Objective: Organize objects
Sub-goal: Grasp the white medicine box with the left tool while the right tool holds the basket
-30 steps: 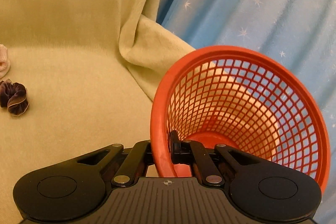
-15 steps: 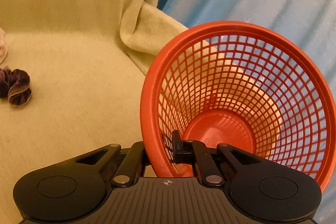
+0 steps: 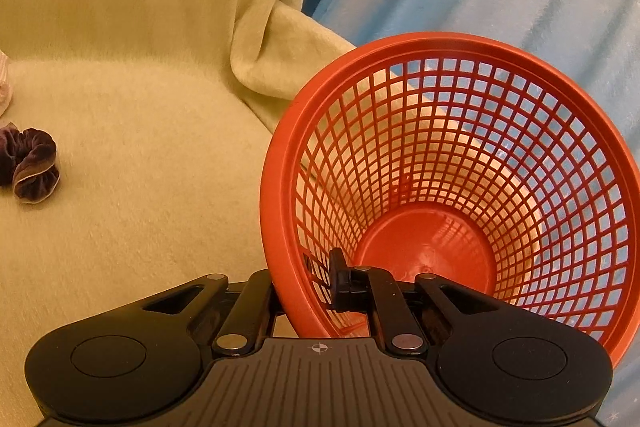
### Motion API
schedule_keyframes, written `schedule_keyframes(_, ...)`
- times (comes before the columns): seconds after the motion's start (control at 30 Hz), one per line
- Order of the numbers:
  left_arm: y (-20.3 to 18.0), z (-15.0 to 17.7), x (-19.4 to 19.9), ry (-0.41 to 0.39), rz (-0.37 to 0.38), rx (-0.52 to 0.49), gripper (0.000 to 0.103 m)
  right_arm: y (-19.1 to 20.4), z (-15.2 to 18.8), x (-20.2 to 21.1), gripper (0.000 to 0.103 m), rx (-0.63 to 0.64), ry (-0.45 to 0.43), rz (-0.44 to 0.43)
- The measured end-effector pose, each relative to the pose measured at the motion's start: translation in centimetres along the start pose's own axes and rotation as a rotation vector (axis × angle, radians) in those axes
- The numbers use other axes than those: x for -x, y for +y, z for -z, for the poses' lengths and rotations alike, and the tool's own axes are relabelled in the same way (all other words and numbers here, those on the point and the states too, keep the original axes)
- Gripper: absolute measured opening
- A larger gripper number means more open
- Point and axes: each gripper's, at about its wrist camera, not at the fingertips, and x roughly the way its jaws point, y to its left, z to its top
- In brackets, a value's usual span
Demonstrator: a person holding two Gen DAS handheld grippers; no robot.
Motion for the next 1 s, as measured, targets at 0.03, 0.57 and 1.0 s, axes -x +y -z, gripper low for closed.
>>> schedule_keyframes(0.03, -0.1, 0.3, -0.2, 0.013, -0.004, -0.008, 0.096, 0.0, 0.0, 0.0, 0.005, 0.001, 0.0, -0.001)
schedule_keyframes(0.57, 3.0, 2.2, -2.2, 0.154, 0.03, -0.105, 0.096, 0.0, -0.2, 0.0, 0.006, 0.004, 0.002, -0.005)
schedule_keyframes(1.0, -2.2, 4.0, -0.4, 0.234, 0.301, -0.194, 0.096, -0.1, -0.2, 0.1, 0.006, 0.001, 0.001, -0.009)
